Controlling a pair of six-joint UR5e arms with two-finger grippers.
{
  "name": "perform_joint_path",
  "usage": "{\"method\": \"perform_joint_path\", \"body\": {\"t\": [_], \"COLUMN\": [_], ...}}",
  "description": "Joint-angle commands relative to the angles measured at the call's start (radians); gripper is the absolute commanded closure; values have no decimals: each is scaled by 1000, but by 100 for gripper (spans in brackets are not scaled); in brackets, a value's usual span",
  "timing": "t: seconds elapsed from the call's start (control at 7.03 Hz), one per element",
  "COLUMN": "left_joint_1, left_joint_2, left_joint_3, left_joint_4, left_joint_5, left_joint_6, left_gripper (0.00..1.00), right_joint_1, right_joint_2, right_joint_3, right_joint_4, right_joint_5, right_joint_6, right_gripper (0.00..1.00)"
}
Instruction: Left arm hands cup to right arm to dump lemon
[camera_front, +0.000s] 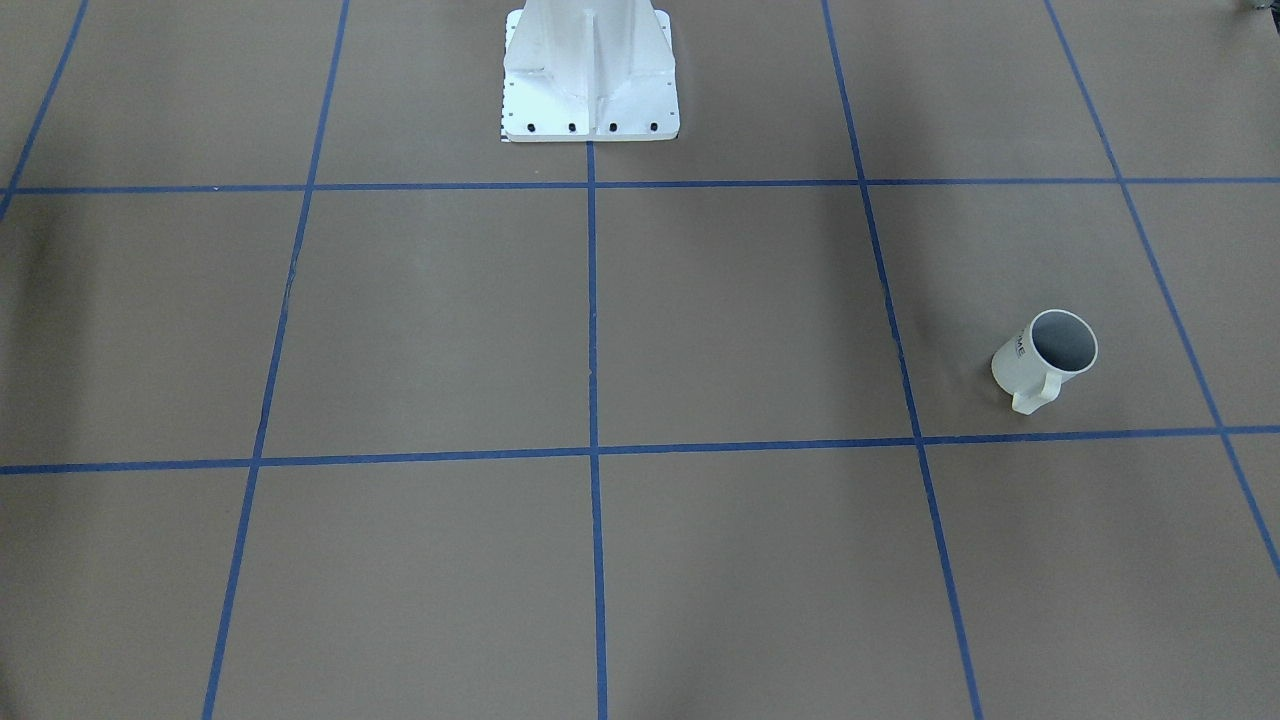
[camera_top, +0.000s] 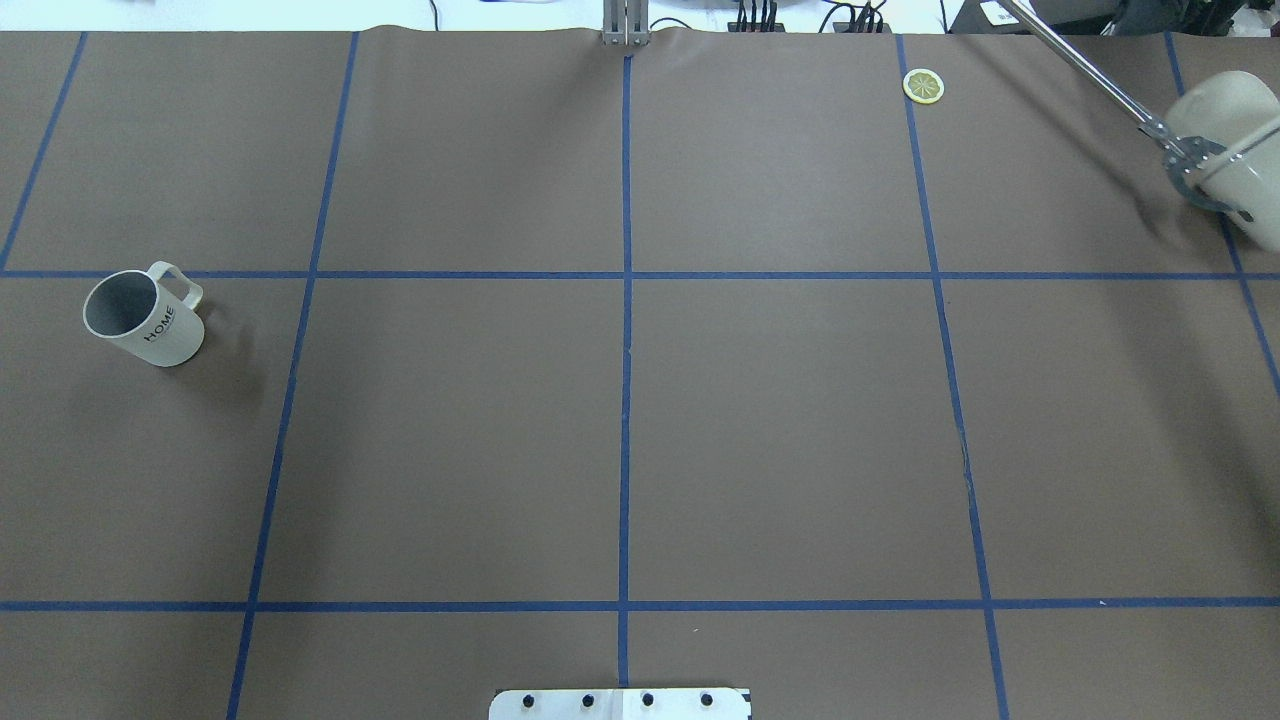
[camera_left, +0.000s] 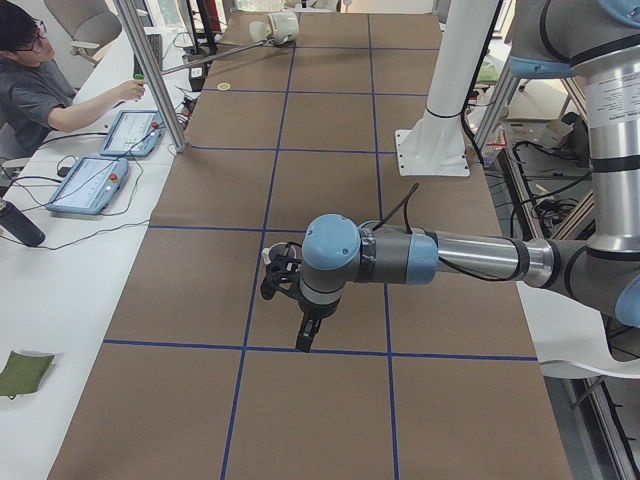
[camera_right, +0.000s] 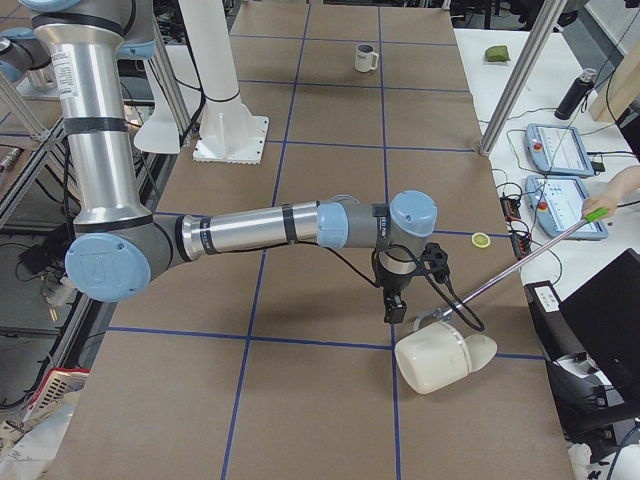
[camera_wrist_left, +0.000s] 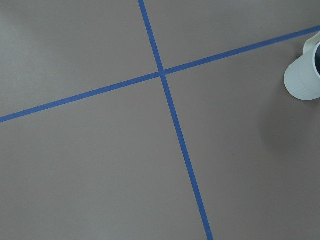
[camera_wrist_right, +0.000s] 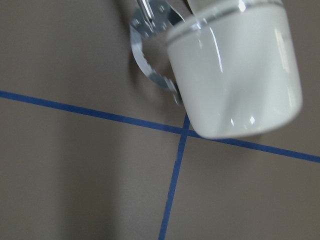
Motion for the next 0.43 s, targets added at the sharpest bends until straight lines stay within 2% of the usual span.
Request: {"method": "perform_joint_path", "body": {"t": [0.0, 0.28], "left_joint_1": [0, 0], "left_joint_2": [0, 0], "left_joint_3": [0, 0], "left_joint_4": [0, -2], "left_joint_5": [0, 0], "left_joint_6": [0, 0], "left_gripper": [0, 0], "right_joint_1": [0, 0], "right_joint_2": [-2, 1], "right_joint_3": [3, 3], "right_joint_4": [0, 0], "right_joint_5": [0, 0], "right_joint_6": [2, 0], "right_gripper": [0, 0]}}
